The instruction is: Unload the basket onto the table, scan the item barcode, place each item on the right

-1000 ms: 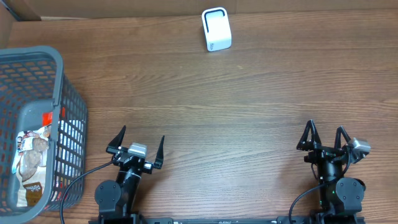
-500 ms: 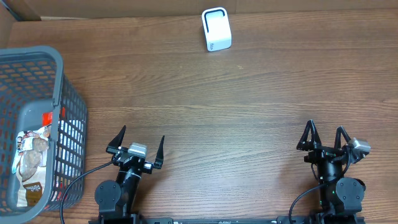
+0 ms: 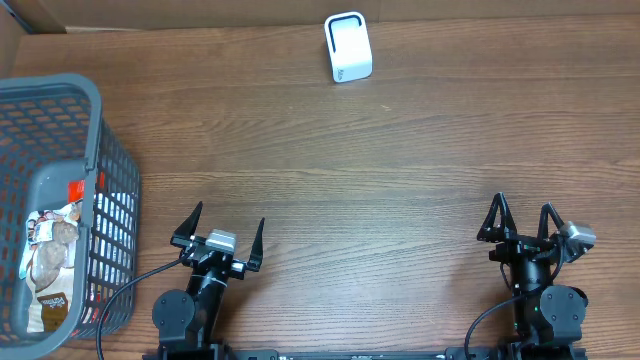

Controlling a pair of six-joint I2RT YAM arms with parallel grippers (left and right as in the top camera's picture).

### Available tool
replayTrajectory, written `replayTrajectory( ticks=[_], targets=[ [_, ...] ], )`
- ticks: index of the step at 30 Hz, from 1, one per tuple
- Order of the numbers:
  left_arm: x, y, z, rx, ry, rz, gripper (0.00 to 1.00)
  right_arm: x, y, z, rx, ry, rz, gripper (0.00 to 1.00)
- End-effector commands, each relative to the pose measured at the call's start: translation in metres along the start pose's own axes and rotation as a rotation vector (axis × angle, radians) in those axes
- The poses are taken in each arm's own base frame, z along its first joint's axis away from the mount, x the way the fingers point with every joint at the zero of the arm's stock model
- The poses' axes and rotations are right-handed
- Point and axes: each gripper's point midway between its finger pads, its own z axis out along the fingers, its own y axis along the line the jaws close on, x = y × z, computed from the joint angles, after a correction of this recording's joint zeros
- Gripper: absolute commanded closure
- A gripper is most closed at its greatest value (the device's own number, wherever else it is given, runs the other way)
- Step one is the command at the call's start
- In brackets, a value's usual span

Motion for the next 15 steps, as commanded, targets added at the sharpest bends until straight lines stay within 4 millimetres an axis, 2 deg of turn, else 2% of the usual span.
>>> replayTrajectory(
  ticks=[1, 15],
  targets=[
    [-0.0020, -0.0022, -0.0003, 0.008, -0.013, 0.007, 0.00, 0.0009, -0.0017, 0.0000, 0.006, -0.008, -0.003, 0.00],
    [-0.0024, -0.0027, -0.0003, 0.011, -0.014, 0.004, 0.00, 0.0003, -0.0023, -0.0001, 0.010, -0.011, -0.016, 0.00]
  ],
)
